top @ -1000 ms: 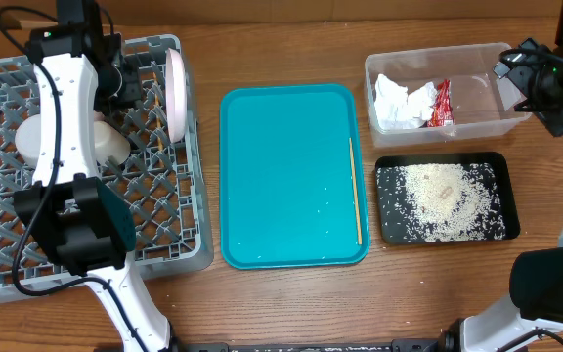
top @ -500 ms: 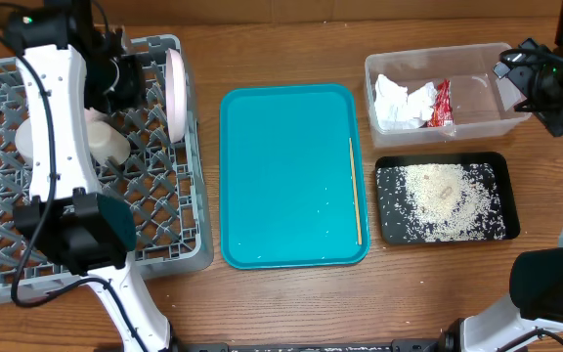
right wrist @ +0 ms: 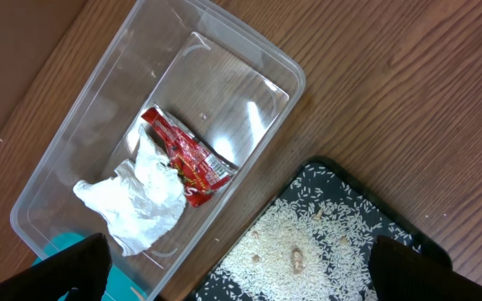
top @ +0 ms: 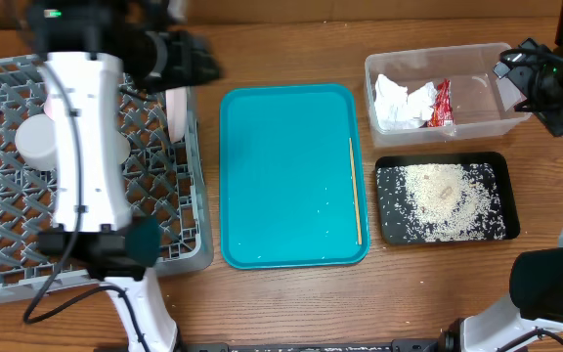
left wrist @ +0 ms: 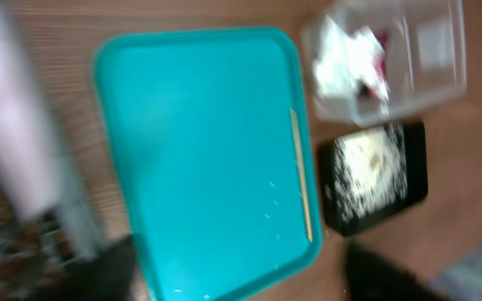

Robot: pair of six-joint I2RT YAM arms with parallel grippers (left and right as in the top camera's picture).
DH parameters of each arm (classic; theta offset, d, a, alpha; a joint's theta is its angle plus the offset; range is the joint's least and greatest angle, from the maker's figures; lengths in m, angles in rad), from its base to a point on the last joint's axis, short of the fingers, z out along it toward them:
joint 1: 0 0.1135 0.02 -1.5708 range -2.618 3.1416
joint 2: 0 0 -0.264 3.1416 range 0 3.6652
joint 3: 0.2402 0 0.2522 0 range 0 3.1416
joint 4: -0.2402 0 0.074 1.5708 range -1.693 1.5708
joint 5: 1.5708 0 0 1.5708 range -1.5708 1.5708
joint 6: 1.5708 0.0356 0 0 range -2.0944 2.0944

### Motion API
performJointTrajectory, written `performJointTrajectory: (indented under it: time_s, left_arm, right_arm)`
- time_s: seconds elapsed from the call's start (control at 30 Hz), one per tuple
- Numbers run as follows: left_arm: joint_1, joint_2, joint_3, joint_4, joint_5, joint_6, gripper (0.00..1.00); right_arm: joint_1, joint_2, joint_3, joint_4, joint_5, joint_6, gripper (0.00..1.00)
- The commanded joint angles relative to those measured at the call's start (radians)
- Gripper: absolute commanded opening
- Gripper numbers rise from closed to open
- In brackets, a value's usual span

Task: Sort waste into correct bins and load items into the dishwasher
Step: 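Reach the left gripper to the remaining chopstick on the tray and grasp it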

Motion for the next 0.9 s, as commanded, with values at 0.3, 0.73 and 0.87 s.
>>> performJointTrajectory:
  time_s: [0.3, 0.73, 0.87]
  left_arm:
    - [-0.552, 0.089, -0.041, 0.031, -0.446, -0.403, 0.70]
    - [-0.646, 0.413, -0.065, 0.188, -0.413, -0.569, 0.38]
    - [-0.646, 0.481, -0.065, 0.247, -0.380, -0.580, 0.34]
  right_arm:
    - [-0.003, -0.029, 0.023, 0.002, 0.003, 0.003, 1.00]
    - [-0.003, -0.029, 0.022, 0.002, 0.003, 0.003, 1.00]
    - [-0.003, -0.029, 0.023, 0.002, 0.003, 0.003, 1.00]
